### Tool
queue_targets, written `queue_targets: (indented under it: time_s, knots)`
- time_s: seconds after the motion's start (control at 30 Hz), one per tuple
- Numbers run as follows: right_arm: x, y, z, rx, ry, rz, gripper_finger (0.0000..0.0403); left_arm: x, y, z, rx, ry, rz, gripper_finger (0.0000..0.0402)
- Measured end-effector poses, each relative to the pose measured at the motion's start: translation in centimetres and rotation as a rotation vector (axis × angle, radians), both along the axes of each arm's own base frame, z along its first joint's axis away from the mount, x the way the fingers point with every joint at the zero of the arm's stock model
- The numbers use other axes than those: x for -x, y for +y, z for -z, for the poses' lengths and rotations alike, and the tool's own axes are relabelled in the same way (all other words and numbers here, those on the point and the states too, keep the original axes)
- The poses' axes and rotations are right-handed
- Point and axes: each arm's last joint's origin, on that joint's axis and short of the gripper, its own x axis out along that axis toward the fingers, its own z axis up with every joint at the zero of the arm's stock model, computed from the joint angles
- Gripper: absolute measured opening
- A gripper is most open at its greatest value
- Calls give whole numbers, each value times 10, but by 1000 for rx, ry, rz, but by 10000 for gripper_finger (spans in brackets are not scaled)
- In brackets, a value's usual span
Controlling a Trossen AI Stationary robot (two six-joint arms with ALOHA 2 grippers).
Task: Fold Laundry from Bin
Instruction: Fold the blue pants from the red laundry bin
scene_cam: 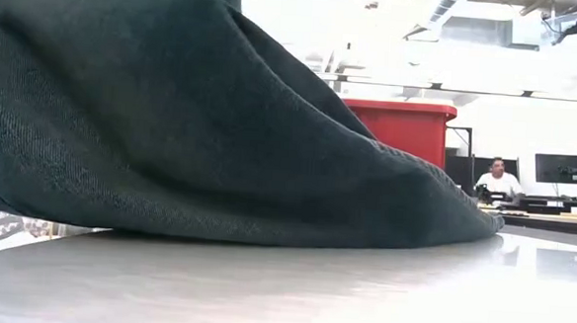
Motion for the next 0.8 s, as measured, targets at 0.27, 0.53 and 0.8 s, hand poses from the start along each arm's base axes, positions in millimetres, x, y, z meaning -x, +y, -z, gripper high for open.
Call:
queue_targets:
  time_s: [0.27,0.53,0.8]
  knots:
    - [-15,-15,10,62,-18,120,212,-1,1,-2,-35,-20,-32,29]
    - [-21,-7,21,128,-45,198,45,-3,5,-1,-66,-18,-56,29]
    - [13,13,-40,192,-168,195,21,-4,8,-2,-122,-25,-66,29]
